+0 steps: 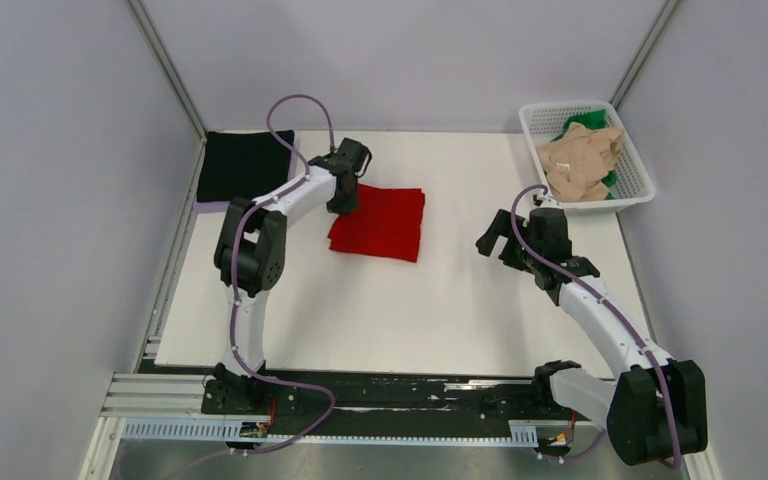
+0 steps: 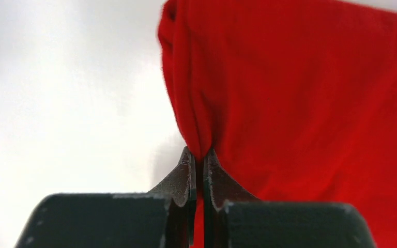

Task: Fold and stack the t-shirts
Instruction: Put the neatly folded tshirt into the corner of the board with the left arm

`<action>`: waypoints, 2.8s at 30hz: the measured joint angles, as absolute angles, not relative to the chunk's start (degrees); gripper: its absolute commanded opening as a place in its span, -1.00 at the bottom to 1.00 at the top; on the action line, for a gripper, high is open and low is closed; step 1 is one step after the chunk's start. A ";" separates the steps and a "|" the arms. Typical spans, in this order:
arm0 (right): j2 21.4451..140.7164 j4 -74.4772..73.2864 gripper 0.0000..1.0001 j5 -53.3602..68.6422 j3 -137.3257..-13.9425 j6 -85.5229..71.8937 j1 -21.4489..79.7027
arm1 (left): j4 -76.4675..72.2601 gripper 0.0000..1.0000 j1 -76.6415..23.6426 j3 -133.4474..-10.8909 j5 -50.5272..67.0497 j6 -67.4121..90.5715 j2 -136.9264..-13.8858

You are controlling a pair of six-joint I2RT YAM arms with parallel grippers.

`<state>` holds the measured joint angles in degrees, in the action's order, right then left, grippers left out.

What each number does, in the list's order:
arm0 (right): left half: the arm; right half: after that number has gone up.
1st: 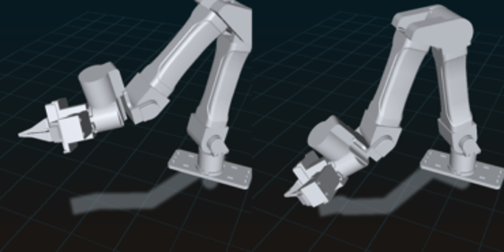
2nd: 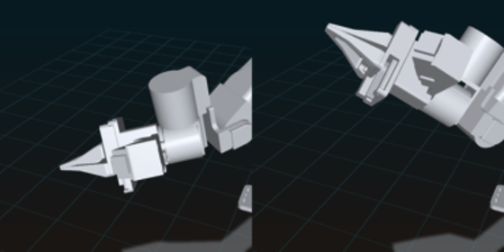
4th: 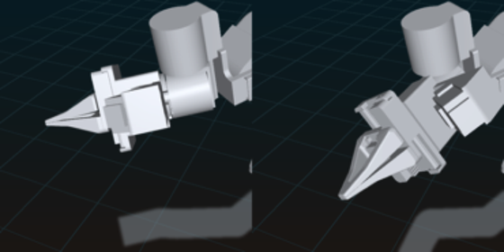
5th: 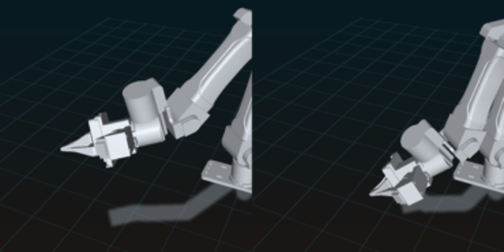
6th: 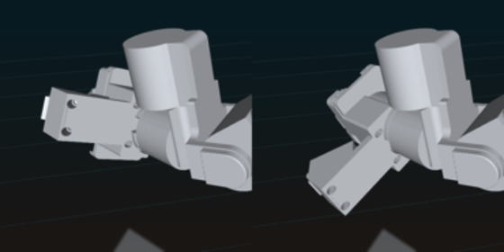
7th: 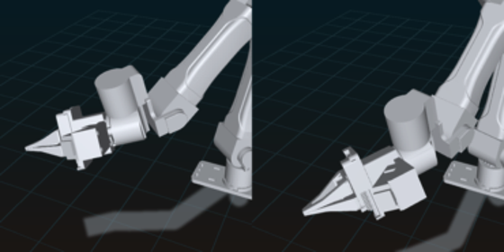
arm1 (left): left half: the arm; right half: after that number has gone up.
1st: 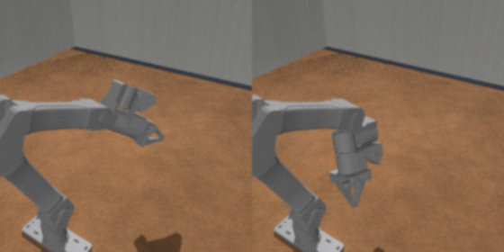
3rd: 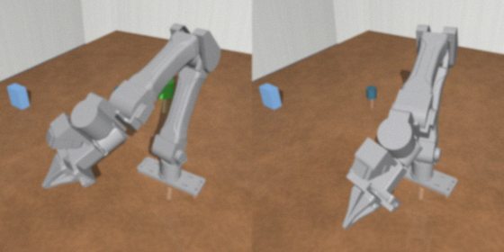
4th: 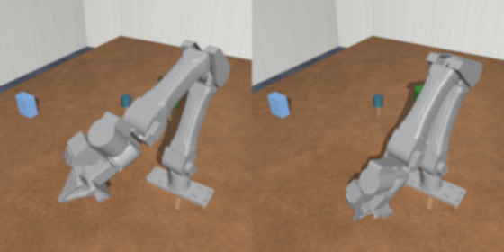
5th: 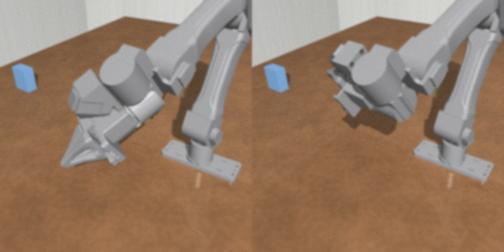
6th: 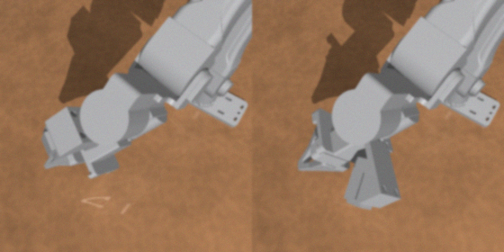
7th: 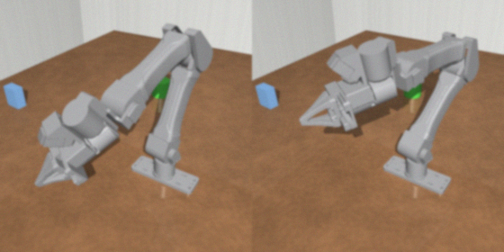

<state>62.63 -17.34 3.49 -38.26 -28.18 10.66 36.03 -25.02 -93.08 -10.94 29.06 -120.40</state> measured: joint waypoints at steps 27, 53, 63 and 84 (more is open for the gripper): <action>66.57 -17.32 1.00 -2.37 -38.24 -26.89 10.02 | 27.86 -1.00 -12.99 -115.26 -49.65 -19.11 -124.16; 66.65 -18.33 1.00 -3.20 -38.24 -26.92 10.02 | 31.55 -1.00 -11.20 -120.49 -43.03 -15.44 -119.70; 69.25 -19.73 1.00 -5.32 -38.33 -26.92 10.02 | 29.63 -0.88 -4.67 -120.99 -40.10 -14.09 -125.12; 69.32 -22.20 1.00 -7.68 -39.88 -27.35 10.02 | 29.47 0.99 4.38 -131.22 -40.88 -8.56 -140.07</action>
